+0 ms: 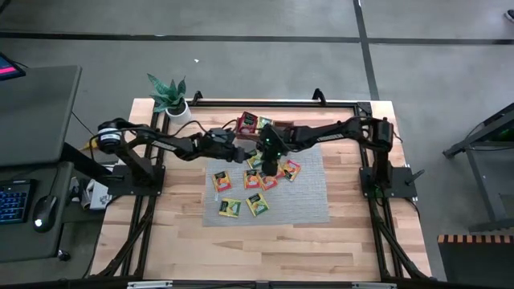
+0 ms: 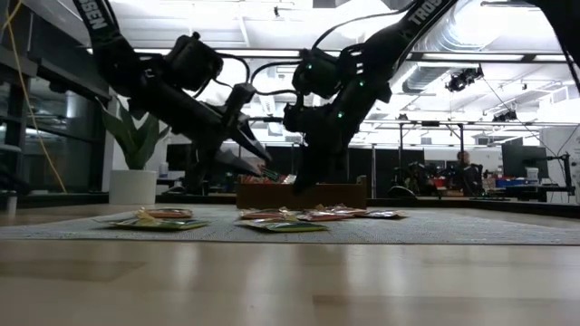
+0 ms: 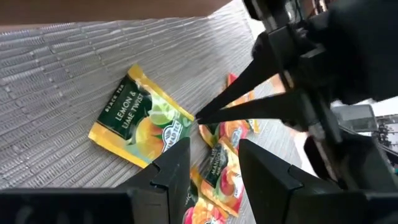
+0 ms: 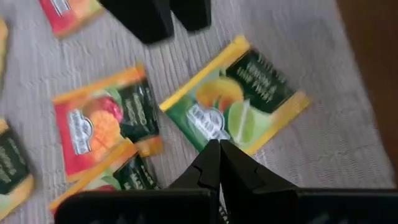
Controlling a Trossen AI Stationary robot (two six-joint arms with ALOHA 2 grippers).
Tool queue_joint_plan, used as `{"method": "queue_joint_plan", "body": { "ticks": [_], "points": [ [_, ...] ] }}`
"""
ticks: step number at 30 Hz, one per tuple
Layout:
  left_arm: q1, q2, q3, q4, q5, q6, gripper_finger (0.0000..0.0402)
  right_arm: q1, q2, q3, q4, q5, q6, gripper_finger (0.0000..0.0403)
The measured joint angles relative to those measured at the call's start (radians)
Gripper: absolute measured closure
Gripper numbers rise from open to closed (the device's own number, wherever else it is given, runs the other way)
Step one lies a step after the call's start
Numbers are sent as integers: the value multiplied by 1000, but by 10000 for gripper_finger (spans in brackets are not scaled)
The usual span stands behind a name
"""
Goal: Pick & Place Tea
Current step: Put the yellow tea bag into the middle section of the wooden organizer
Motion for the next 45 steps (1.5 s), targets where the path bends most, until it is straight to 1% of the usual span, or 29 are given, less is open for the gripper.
{"method": "queue_joint_plan", "body": {
  "ticks": [7,16,22,25,30,36,39,42,45],
  "points": [
    [0,1,2,-25,-2,8,266,-1,57,0,17,-10,38,403],
    [0,1,1,-76,17,-2,266,-1,73,2,15,-23,53,403],
    [0,1,4,-74,14,-69,266,-1,74,2,16,-25,59,403],
    [0,17,17,-104,-14,-102,266,-1,75,2,15,-26,60,403],
    [0,17,42,-207,-116,-153,266,-1,75,2,18,-36,68,403],
    [0,17,98,-317,-151,-157,266,-1,76,1,20,-43,76,403],
    [0,61,128,-325,-166,-157,266,-1,76,1,20,-45,77,403],
    [0,99,163,-364,-149,-157,266,-1,76,1,21,-50,82,403],
    [-1,156,195,-366,-137,-158,266,-1,76,1,22,-53,84,403]
  ]
}}
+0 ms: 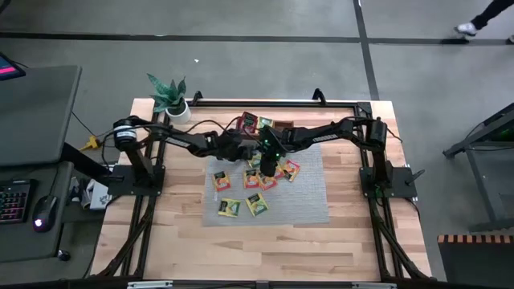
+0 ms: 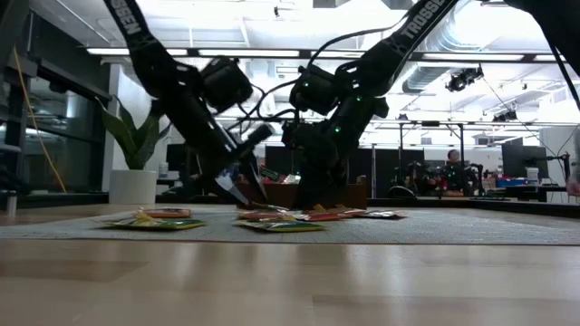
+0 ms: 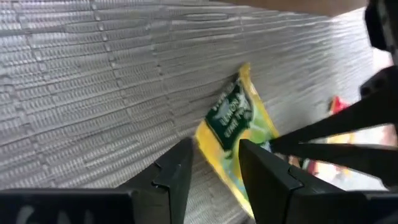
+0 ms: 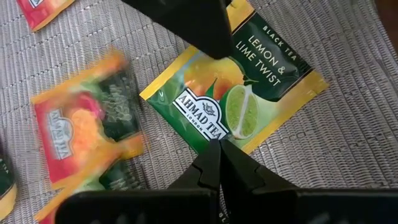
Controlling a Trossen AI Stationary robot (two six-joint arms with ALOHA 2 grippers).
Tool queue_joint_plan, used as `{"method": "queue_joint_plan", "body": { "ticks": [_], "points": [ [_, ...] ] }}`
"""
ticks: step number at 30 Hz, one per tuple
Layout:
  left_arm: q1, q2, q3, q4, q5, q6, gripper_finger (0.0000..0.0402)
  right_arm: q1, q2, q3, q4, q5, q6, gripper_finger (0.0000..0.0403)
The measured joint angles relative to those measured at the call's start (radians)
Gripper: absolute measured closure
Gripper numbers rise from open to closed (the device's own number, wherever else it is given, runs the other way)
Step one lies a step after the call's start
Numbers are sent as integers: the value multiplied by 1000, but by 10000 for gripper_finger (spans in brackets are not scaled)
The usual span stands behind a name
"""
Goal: Pick & Place Tea
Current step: Put the yellow tea bag into the middle section of the wooden organizer
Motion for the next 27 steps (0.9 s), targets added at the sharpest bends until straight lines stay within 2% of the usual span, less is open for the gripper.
{"method": "queue_joint_plan", "body": {
  "ticks": [3,17,21,27],
  "points": [
    [2,19,24,-6,31,0,266,0,0,0,-1,-9,6,403],
    [2,37,49,-8,32,21,273,1,0,-2,-10,-29,17,403],
    [2,38,49,-2,35,29,310,1,0,-2,-12,-35,15,403],
    [3,39,50,-1,57,53,394,1,0,-2,-13,-38,6,403]
  ]
}}
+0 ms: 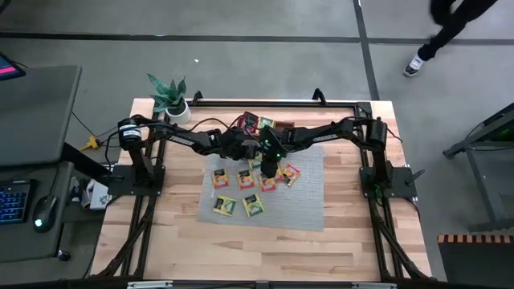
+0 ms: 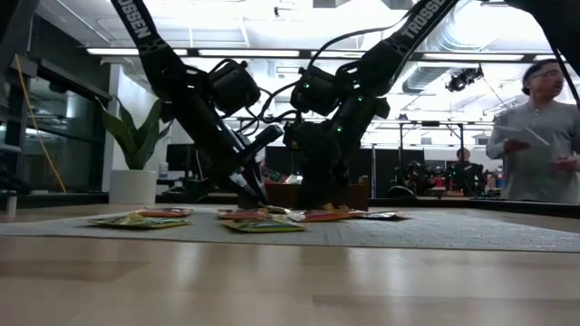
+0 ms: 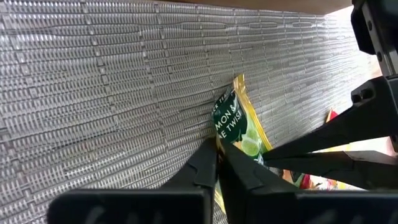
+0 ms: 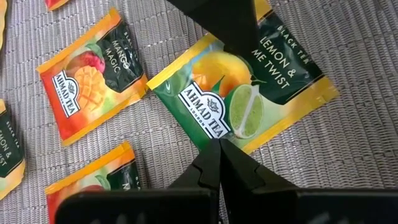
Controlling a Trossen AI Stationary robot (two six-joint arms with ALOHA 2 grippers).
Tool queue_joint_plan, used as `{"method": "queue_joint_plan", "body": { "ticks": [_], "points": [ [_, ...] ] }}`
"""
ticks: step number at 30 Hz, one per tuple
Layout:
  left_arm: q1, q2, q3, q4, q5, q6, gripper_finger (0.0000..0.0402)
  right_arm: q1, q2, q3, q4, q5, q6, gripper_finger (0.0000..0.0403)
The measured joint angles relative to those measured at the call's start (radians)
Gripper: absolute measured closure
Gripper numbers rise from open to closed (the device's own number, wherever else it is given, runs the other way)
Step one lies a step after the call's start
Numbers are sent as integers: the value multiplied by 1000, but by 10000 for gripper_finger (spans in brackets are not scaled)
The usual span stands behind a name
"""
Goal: Pick & Place Tea
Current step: Put the yellow tea bag into the middle section of the wooden organizer
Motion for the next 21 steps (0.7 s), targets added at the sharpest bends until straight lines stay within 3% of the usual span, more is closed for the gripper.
{"method": "queue_joint_plan", "body": {
  "ticks": [14,21],
  "points": [
    [-5,-22,0,-23,11,16,401,3,-5,1,-14,-61,5,403],
    [-4,-87,6,-32,-52,55,401,-3,-78,0,-30,-43,7,403]
  ]
}}
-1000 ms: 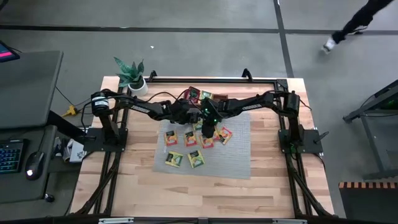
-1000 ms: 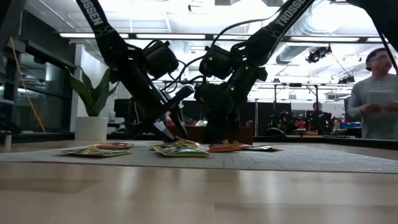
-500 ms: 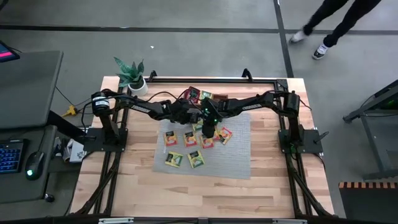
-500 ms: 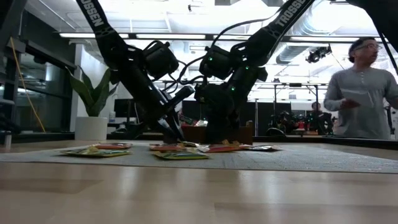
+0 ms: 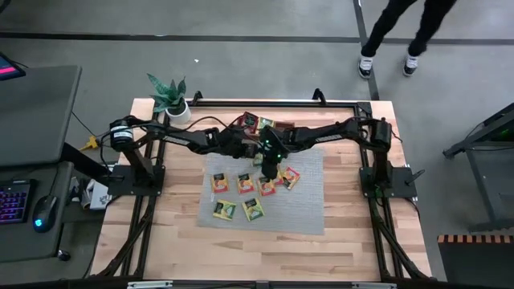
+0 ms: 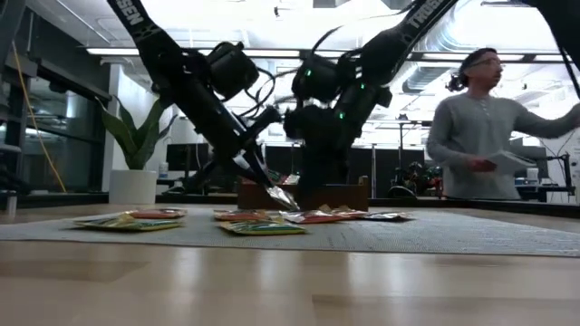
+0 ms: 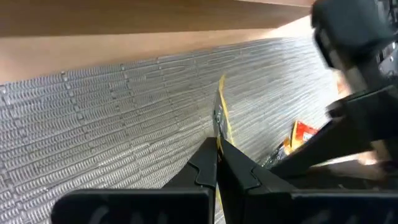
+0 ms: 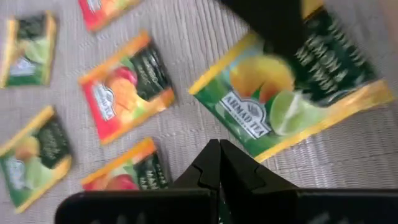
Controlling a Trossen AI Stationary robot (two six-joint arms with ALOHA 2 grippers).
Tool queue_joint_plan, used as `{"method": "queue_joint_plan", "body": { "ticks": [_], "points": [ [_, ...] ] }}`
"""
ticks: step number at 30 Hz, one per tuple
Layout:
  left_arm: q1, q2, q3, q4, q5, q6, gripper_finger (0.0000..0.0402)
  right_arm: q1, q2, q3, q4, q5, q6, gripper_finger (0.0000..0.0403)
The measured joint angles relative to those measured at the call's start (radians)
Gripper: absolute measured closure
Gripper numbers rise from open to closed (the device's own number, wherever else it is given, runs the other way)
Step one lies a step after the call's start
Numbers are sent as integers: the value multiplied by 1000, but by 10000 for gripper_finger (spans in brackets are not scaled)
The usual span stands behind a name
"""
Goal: Pick & Place Tea
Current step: Put the yellow tea bag into the middle section of the wooden organizer
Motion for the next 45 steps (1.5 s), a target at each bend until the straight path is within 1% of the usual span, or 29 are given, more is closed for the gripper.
{"method": "queue_joint_plan", "body": {
  "ticks": [3,6,9,11,14,16,21,23,25,29,34,37,40,45],
  "points": [
    [0,-16,-1,-2,-12,16,401,-8,-36,1,-32,0,5,403],
    [1,-36,-5,-18,-16,72,401,-10,-90,0,-69,0,7,403],
    [1,-58,-1,32,-22,174,401,-12,-152,1,-97,-1,14,403],
    [1,-77,-5,40,-24,228,401,-18,-194,1,-115,-5,31,403],
    [1,-109,-2,101,-25,304,401,-34,-255,1,-147,-5,53,403],
    [1,-135,-4,106,-19,358,401,-46,-295,1,-181,-4,68,403],
    [2,-182,-1,186,-15,544,401,-83,-380,1,-260,-5,84,403],
    [6,-188,-6,190,-15,625,401,-94,-402,1,-284,-4,84,403],
    [19,-190,-5,229,-9,711,401,-101,-418,1,-297,-3,84,403],
    [69,-191,-5,241,0,820,401,-103,-427,1,-295,0,93,403],
    [167,-191,-4,308,116,845,401,-102,-426,1,-296,0,102,403],
    [230,-191,-4,309,181,844,401,-102,-426,1,-296,4,110,403],
    [289,-185,-4,315,282,864,401,-102,-426,1,-296,21,110,403],
    [346,-126,45,277,424,900,401,-102,-425,1,-295,38,110,403]
  ]
}}
